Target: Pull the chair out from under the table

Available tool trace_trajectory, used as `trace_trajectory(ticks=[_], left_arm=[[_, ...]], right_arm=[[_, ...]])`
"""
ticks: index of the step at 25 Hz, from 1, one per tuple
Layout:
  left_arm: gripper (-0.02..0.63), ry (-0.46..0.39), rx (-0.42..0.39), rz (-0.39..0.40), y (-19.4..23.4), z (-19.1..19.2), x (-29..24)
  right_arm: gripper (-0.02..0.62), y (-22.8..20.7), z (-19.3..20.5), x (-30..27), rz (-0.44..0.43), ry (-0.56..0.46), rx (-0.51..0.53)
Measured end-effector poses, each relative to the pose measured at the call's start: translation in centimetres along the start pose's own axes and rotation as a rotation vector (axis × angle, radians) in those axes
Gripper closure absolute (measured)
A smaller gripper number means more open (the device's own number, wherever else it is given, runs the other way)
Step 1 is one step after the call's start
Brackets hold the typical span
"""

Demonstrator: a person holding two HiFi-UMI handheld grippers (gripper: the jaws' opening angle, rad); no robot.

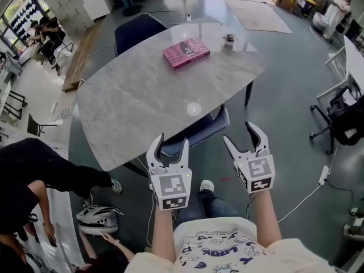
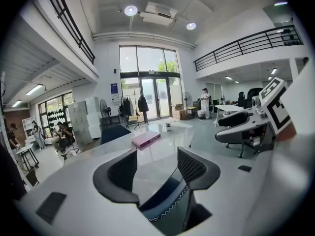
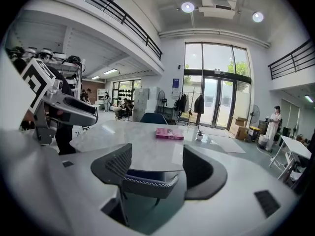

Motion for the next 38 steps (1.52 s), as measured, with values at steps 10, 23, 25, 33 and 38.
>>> trace_trajectory(ticks=[10,23,25,33,38], left_arm=[[0.331,0.110,-0.014,0.057,1.2,3.3,-3.0],[0.308,0.329,-0.111,0.281,-0.9,10.5,-6.2],[0.308,0.364,-0.139,0.307,-1.2,11.7,-6.6],[0.310,0.460,-0.225,0.377,-1.9,15.4,-8.2],[0.310,0.499,-0.284,0.403,-2.0,16.8,-10.2]], right_arm=[[0.264,1.9,2.0,-4.7,-0.072,0.108,0.087],[0.259,5.2,7.3,-8.2,-0.236,0.323,0.268],[0.259,5.4,8.0,-8.7,-0.245,0.342,0.306],[0.259,7.2,10.2,-11.1,-0.292,0.393,0.510],[0.259,7.9,11.3,-13.2,-0.307,0.421,0.692]])
Point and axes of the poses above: the fingertips, and each gripper's own axes: x backward along the fingers, y to its left, z out of its underside, the point moved 3 cm from there along x, backward along the fingers, and after that the axes turned 5 degrees about x, right-handed, at the moved point
